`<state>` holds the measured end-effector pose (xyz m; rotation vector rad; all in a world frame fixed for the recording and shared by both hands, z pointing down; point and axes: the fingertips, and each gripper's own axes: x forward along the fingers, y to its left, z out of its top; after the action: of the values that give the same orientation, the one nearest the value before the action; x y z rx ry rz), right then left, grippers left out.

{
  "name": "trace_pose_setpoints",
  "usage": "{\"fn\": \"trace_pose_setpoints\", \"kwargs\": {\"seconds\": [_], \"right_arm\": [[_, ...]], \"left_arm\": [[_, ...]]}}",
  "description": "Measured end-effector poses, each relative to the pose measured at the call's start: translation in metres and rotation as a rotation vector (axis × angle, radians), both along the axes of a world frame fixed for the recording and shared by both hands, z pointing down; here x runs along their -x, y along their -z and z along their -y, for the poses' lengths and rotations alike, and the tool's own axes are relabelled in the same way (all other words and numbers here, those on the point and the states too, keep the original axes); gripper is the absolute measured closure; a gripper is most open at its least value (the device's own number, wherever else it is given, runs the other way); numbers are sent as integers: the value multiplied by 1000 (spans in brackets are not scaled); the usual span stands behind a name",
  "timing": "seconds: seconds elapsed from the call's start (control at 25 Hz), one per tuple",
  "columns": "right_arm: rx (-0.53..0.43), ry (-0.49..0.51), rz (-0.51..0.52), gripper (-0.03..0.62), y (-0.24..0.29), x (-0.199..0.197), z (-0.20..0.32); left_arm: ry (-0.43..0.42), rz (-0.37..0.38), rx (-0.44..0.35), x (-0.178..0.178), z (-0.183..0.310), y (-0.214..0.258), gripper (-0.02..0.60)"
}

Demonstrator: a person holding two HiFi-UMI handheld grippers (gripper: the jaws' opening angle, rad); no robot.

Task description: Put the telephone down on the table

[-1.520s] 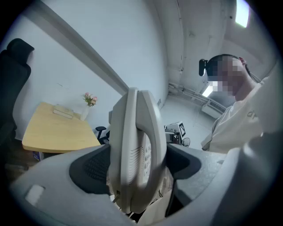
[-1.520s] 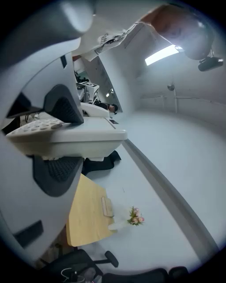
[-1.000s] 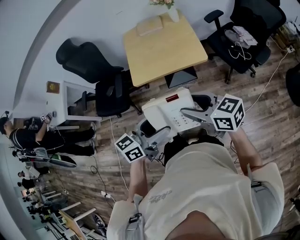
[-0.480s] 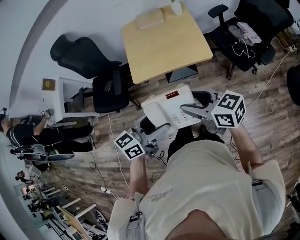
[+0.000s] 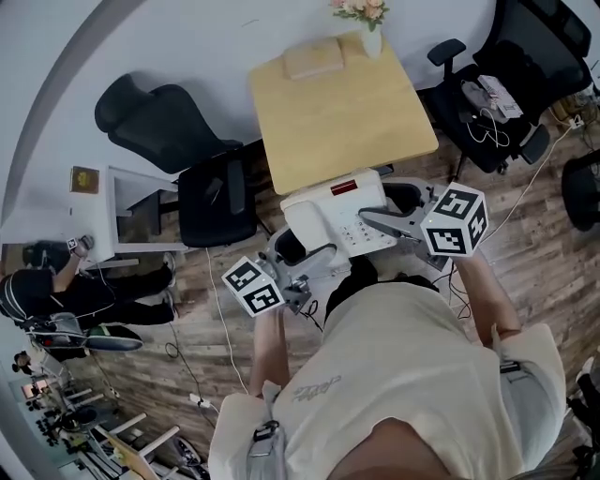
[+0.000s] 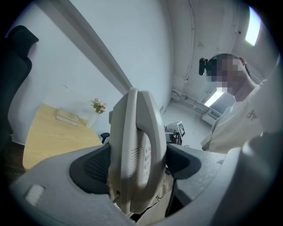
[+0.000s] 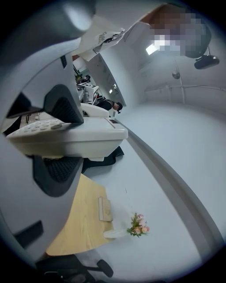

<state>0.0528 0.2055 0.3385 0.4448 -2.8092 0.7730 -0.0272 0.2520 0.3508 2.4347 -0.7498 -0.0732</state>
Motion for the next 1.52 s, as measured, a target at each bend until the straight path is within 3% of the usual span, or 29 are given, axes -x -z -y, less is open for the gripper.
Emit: {"fn": "trace_pose_setpoints", "kwargs": {"seconds": [0.32, 0.52, 0.8, 1.52], "right_arm": [[-20, -42, -22, 359, 7, 67, 48], [-3, -61, -41, 358, -1, 87, 61], [-5, -70, -57, 358, -11, 94, 75], [70, 62, 10, 359, -30, 112, 257]], "left_arm": [[-40, -30, -23, 69, 52, 5, 207], [-62, -40, -7, 90, 66, -5, 207], [-67, -66, -6, 96, 81, -16, 207], [63, -2, 80, 109, 252, -26, 207]]}}
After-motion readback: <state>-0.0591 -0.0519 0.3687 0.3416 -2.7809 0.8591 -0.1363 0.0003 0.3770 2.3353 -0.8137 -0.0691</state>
